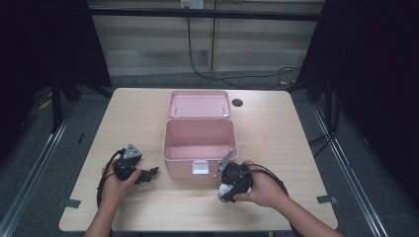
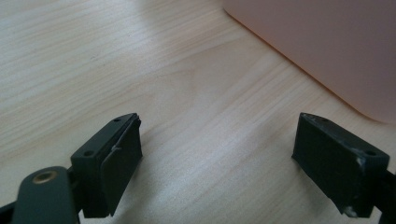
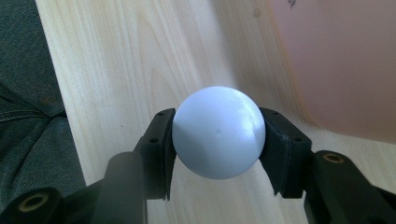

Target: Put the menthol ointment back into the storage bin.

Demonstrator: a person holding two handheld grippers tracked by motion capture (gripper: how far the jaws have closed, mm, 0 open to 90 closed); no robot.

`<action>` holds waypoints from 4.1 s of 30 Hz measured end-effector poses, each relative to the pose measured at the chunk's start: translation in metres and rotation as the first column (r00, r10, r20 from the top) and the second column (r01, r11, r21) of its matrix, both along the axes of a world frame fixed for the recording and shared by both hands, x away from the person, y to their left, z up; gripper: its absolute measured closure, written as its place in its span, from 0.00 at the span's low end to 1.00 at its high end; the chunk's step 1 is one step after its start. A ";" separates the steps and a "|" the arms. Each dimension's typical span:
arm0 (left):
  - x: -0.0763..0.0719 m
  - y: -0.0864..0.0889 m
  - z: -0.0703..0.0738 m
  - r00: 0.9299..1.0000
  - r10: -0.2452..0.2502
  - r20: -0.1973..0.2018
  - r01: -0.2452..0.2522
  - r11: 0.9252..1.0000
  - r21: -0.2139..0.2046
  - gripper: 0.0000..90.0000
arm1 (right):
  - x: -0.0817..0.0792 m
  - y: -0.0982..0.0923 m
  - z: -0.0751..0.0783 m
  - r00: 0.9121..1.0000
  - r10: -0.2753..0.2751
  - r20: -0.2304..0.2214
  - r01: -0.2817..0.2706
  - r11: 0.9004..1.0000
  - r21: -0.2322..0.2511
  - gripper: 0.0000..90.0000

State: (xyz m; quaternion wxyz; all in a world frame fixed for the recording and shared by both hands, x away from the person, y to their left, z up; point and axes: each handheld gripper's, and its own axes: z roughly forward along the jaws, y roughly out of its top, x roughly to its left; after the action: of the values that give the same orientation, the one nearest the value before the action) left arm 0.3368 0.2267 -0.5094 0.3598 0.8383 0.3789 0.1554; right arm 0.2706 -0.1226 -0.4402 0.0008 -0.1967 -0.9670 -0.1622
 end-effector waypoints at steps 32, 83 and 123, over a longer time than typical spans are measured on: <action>0.000 0.000 0.000 1.000 0.000 0.000 0.000 1.000 0.000 0.16 | 0.001 -0.006 0.020 1.000 -0.010 -0.015 0.010 1.000 -0.016 0.56; 0.000 0.000 0.000 1.000 0.004 0.000 -0.004 1.000 -0.005 0.16 | 0.016 -0.040 0.102 0.998 -0.054 -0.022 0.052 0.996 -0.077 0.56; 0.000 0.000 0.000 1.000 0.002 -0.003 -0.002 1.000 -0.003 0.16 | 0.059 -0.040 0.160 0.990 -0.134 0.040 0.137 0.988 -0.067 0.56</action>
State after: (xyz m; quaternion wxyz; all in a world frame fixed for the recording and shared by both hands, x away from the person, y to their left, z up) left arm 0.3368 0.2265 -0.5093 0.3604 0.8377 0.3804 0.1540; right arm 0.3294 -0.1623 -0.2797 -0.0342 -0.2588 -0.9563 -0.1316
